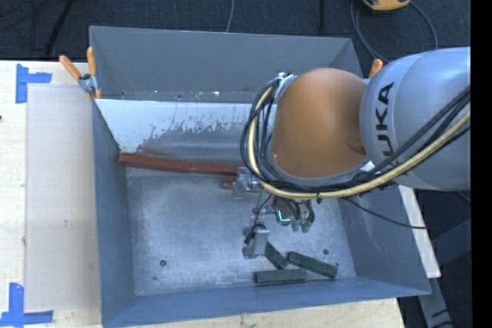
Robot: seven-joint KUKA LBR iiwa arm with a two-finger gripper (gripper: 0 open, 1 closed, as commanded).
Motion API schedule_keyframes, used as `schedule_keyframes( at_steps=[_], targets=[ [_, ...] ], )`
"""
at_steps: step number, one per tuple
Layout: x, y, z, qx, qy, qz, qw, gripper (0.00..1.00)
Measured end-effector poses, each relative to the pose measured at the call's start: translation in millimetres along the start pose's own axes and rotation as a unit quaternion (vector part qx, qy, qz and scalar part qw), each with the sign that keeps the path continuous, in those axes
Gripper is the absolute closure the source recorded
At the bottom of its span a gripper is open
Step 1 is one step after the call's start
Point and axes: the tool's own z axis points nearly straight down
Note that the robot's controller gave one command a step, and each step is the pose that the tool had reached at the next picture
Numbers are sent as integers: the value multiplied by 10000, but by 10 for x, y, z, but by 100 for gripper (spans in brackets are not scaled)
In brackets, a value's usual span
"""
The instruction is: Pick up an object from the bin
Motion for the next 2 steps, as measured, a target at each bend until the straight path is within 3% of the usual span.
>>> schedule_keyframes(
  at_steps=[1, 2],
  targets=[
    [-16, -5, -32, -4, -35, 14, 10000, 0],
    [34, -226, 130, -15, -66, -517, 9986, 0]
  ],
)
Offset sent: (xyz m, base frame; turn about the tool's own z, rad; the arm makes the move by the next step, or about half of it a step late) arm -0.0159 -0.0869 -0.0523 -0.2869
